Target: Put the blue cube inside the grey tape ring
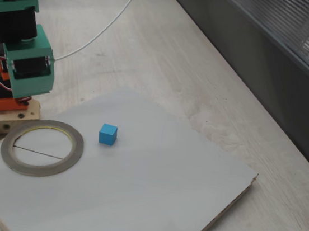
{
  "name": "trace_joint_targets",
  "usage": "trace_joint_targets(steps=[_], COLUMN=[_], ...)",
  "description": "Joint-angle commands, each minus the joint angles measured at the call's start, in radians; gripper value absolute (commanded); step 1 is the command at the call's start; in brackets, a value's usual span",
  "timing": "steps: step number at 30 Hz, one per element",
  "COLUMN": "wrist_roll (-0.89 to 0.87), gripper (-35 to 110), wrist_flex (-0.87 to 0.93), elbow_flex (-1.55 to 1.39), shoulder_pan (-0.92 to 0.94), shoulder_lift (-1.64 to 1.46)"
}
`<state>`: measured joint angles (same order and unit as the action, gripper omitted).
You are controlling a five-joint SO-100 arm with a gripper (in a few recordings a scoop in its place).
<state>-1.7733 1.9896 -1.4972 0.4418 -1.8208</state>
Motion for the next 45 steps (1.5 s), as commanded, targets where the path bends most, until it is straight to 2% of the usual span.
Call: trace_joint_targets(steps=[1, 10, 16, 29, 38, 45], wrist_roll=[-0.009, -0.015, -0.012, -0.015, -0.017, -0.017], gripper=[-3, -3, -3, -3, -3, -3], wrist_flex=[0.028, 0.028, 0.028, 0.02, -0.238, -0.25], elbow_flex=[0.002, 0.002, 0.002, 0.017, 0.005, 0.006], shoulder_pan=[-0.032, -0.554, -0.736, -0.735, -0.732, -0.598], shoulder_lift=[0.023, 0.109, 0.109, 0.11, 0.11, 0.161])
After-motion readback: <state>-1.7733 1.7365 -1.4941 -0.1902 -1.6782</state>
